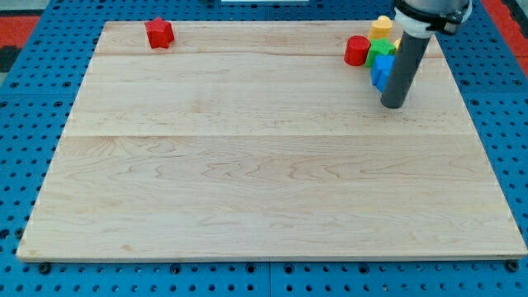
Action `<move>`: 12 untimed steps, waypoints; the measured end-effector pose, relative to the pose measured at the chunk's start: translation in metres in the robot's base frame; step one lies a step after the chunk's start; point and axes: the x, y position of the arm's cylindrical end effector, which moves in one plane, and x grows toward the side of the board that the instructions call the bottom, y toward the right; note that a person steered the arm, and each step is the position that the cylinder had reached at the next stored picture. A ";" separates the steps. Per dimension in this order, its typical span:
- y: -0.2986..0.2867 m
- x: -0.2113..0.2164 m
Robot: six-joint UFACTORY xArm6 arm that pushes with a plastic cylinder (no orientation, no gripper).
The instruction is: Move red star towards red circle
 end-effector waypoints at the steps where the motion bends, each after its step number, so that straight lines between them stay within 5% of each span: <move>1: -0.027 -0.040; 2: -0.055 -0.054; 3: -0.157 -0.079; 5: -0.444 -0.098; 6: -0.460 -0.152; 7: -0.372 -0.176; 8: -0.279 -0.137; 9: -0.378 -0.138; 10: -0.338 -0.100; 12: -0.162 -0.094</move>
